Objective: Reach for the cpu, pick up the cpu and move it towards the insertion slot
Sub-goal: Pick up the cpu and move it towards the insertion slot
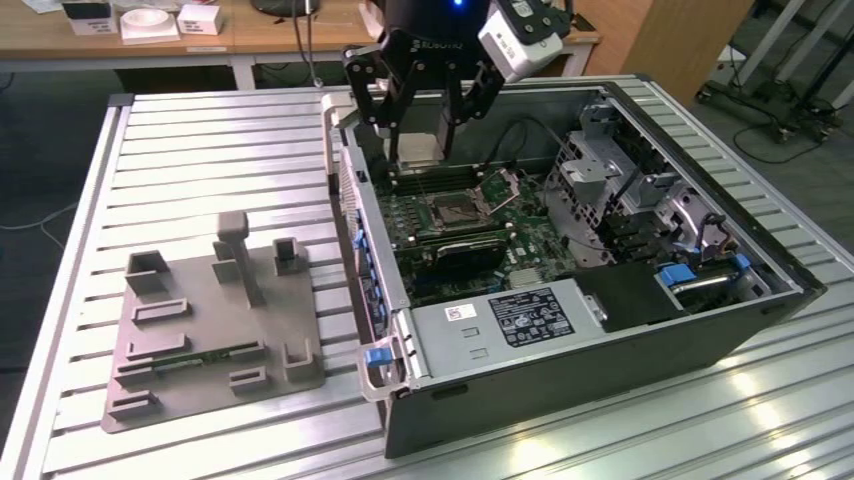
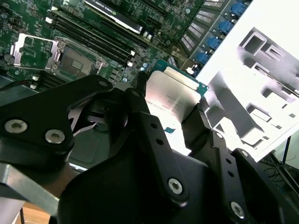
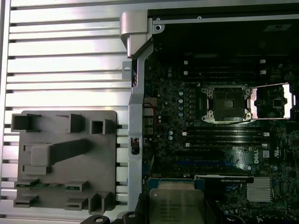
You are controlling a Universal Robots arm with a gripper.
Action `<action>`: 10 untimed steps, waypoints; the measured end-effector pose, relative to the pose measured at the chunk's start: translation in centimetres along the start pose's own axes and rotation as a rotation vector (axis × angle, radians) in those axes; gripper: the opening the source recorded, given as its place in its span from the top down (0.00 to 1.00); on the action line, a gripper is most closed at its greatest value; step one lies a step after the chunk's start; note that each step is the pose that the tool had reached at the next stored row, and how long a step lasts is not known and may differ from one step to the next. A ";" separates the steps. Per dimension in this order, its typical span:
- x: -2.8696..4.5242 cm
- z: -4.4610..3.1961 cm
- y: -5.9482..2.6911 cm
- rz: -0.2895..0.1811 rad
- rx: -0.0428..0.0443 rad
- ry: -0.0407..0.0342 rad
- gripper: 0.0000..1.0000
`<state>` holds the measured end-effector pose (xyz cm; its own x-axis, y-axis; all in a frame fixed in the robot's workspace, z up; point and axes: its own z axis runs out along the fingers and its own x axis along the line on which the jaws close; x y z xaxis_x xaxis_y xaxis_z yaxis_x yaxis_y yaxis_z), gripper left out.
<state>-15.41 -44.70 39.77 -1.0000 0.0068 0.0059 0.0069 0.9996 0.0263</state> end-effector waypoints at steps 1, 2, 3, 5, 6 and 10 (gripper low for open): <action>-0.08 0.00 0.00 0.000 0.0000 0.0000 0.46; -0.15 0.00 0.00 0.000 0.0000 0.0000 0.46; -0.19 0.00 0.00 0.000 0.0000 0.0000 0.46; -0.21 0.00 0.00 0.000 0.0000 0.0000 0.46; -0.22 0.00 0.00 0.000 -0.0001 -0.0001 0.46; -0.29 0.00 0.00 0.000 0.0000 0.0000 0.46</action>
<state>-15.12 -44.70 39.77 -1.0000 0.0068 0.0058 0.0070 0.9996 0.0263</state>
